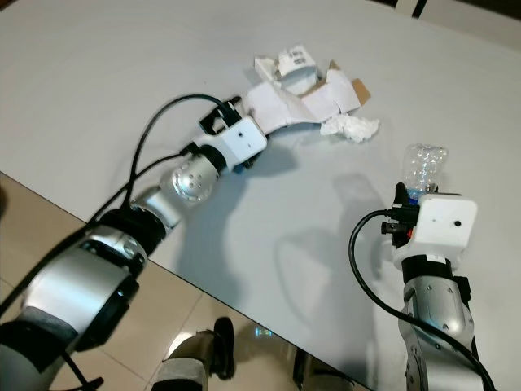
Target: Picking trash to rubbish bin
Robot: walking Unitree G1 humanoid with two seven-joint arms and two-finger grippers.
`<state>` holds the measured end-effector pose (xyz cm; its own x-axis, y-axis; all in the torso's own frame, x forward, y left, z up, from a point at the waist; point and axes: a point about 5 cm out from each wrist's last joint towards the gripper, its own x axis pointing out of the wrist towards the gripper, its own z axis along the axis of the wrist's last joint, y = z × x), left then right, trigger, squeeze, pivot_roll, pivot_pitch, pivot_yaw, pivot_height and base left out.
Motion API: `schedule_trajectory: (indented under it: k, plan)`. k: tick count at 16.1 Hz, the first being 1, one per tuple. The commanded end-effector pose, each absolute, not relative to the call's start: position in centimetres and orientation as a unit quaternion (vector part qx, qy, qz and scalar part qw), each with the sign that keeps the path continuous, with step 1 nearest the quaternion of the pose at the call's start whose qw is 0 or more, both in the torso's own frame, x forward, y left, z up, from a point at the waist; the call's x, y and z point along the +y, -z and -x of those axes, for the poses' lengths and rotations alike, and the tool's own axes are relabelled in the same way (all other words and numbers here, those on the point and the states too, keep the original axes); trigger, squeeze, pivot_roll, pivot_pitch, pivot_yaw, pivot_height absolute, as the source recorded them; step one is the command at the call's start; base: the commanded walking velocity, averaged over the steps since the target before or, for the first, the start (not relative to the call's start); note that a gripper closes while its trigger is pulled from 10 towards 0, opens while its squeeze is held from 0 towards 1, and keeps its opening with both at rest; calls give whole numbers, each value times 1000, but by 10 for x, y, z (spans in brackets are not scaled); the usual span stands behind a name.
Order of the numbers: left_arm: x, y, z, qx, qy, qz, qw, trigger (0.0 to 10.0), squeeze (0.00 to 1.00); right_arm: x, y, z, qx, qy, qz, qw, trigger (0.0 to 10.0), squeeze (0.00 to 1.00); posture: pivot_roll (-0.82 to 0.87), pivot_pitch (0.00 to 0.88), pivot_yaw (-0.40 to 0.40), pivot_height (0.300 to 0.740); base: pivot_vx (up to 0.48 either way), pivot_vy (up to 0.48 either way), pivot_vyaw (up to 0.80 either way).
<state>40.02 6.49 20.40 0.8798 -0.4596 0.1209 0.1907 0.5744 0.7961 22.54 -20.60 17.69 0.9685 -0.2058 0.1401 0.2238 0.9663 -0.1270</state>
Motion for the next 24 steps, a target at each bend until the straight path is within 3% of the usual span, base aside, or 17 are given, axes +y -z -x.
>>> schedule_trajectory:
  k: [1,5,6,7,8,24]
  plan:
    - [72,-186,-399,-132,181,-451,864,10000,0,-210,-164,-217,-25,124,68,990,10000,0,9,404,26,740,0,0,0]
    - [75,-185,-399,-145,149,-469,858,10000,0,-207,-162,-209,-15,126,61,990,10000,0,-22,434,17,740,0,0,0]
    - [76,-183,-399,-142,144,-471,858,6353,0,-206,-162,-207,-11,127,60,990,10000,0,-32,441,15,740,0,0,0]
    - [76,-182,-399,-139,143,-472,859,6353,0,-206,-161,-206,-10,128,60,990,10000,0,-34,442,15,740,0,0,0]
    - [76,-181,-399,-135,143,-469,861,0,0,-206,-161,-205,-9,128,59,990,10000,0,-38,443,14,740,0,0,0]
    - [83,-175,-398,-122,150,-463,865,0,0,-200,-158,-201,5,126,50,991,10000,0,-34,460,13,740,0,0,0]
